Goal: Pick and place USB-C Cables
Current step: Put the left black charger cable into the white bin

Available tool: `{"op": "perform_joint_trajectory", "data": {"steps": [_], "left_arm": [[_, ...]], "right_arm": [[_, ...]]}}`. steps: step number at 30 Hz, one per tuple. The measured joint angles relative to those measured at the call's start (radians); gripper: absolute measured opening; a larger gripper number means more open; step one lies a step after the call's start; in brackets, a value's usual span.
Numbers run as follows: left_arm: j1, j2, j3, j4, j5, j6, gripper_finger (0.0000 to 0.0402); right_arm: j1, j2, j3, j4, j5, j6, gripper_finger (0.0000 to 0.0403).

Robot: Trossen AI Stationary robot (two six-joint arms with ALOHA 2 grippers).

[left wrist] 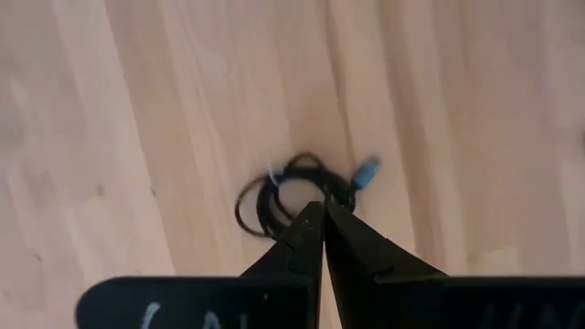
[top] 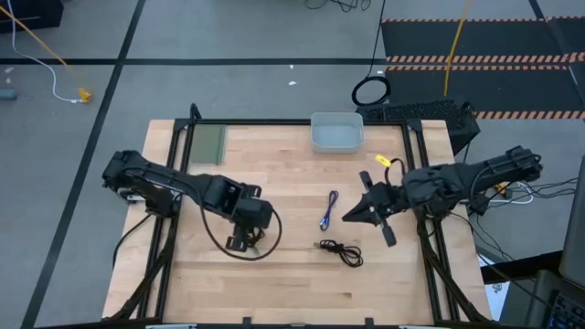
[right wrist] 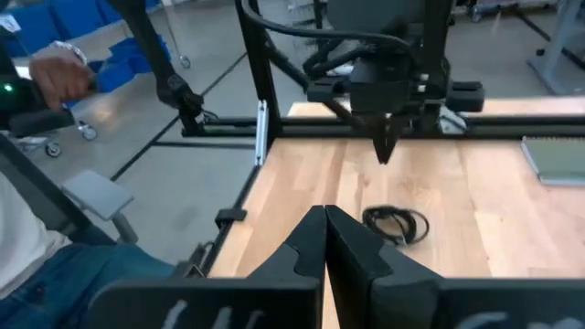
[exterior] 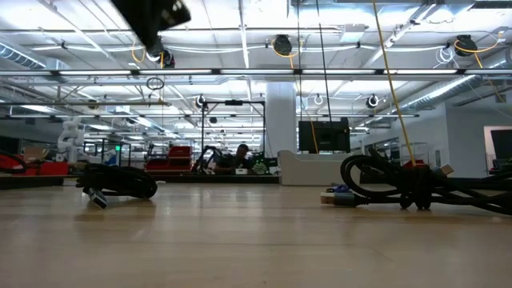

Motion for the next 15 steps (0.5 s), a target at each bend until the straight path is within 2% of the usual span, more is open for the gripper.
{"op": "perform_joint_trajectory", "data": {"steps": [9,15], "left_arm": [[-0.022,0.000,-0.214,0.152,-0.002,0.004,0.0020],[-0.046,0.001,-0.281,0.187,0.012,-0.018,0.0043]], "right_arm": [[0.000,-0.001,-0.102,0.090,0.000,0.022,0.0000],[0.000,0.000,-0.172,0.158,-0.001,0.023,0.0000]]}}
